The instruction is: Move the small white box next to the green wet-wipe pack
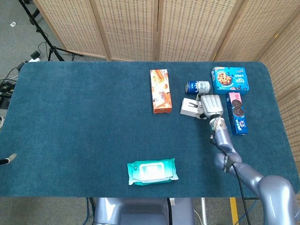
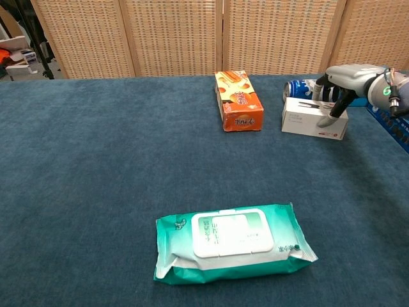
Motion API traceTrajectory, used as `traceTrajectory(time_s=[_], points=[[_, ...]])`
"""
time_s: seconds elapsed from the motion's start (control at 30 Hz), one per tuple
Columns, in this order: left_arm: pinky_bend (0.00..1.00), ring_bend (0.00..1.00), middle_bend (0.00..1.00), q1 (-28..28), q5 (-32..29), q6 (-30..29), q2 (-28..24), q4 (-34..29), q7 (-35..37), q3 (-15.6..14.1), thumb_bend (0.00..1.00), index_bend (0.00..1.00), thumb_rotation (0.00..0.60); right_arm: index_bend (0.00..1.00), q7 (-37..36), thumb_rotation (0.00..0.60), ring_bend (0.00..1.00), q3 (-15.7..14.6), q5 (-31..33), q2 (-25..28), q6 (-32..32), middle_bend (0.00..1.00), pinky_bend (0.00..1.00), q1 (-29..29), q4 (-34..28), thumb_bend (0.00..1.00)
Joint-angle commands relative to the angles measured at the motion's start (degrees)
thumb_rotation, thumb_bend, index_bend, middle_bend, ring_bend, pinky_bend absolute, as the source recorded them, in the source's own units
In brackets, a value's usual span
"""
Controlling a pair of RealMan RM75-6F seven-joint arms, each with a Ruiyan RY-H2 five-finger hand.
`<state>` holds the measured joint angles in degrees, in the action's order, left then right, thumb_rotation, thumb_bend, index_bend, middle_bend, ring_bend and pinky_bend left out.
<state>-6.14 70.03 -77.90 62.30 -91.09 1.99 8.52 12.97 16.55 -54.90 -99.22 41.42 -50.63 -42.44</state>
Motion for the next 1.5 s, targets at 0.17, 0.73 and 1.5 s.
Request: traceTrajectory(time_s=[0.17, 0.73, 1.5], points=[[0.0, 0.0, 0.0, 0.25, 0.92, -0.52, -0.23, -0.3, 0.43, -0.36, 0.0, 0.0, 0.6, 0.42, -5.67, 0.6, 0.41, -0.48, -5.24, 3.0, 4.18, 0.47, 0.31, 2.25, -4.73, 0.36], [0.0, 0.0, 0.0, 1.48, 5.7, -3.51, -1.01, -1.36, 2.09, -1.96, 0.0, 0.0, 0.6, 0.42, -6.63, 0.6, 0.41, -10.25, -19.46, 32.11, 10.56, 0.47, 0.31, 13.66, -46.24, 0.46], [0.0, 0.0, 0.0, 1.75, 6.9, -4.35, -0.4, -1.43, 0.8, -2.66, 0.0, 0.0, 0.6, 0.41, -13.97, 0.6, 0.38, -16.11, -1.68, 40.64, -29.21, 0.42, 0.31, -3.98, -49.12, 0.75]])
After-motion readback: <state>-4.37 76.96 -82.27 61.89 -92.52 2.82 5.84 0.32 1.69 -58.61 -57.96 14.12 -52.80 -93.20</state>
